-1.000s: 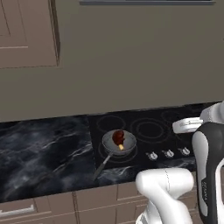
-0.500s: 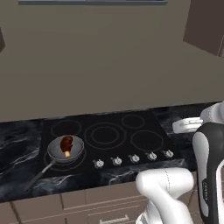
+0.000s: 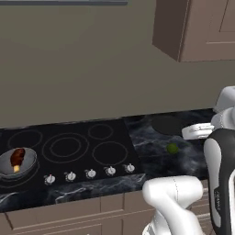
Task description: Place both pans onto different burners. Then place the lime and the steak on different pans.
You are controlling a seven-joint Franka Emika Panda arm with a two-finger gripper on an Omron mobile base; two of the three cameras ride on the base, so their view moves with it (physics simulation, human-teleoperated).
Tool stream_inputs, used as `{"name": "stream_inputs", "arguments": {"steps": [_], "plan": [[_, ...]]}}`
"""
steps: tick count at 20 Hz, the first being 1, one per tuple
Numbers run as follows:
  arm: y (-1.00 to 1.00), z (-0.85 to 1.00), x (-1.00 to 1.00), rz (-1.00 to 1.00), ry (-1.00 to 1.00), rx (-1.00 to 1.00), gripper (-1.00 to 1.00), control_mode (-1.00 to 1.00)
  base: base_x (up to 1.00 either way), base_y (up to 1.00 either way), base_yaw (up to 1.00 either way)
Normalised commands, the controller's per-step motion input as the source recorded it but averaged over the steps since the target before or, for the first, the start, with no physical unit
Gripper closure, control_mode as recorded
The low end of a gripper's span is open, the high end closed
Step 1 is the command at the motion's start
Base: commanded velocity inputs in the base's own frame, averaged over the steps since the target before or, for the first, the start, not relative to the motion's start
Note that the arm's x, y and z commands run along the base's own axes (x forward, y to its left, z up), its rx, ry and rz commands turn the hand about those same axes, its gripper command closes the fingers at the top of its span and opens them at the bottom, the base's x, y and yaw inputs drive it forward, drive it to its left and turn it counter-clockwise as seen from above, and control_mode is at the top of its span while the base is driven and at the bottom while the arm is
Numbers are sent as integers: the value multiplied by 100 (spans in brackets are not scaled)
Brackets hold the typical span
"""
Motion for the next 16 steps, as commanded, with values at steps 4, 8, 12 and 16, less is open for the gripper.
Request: {"name": "stream_inputs", "arguments": {"steps": [4,8,12,16], "plan": [[0,0,0,0,0,0,-100,100,5,-45,0],[0,0,0,0,0,0,-100,100,19,-39,-1],[0,0,0,0,0,0,-100,100,28,-40,-2],[0,0,0,0,0,0,-100,100,29,-53,-3]]}}
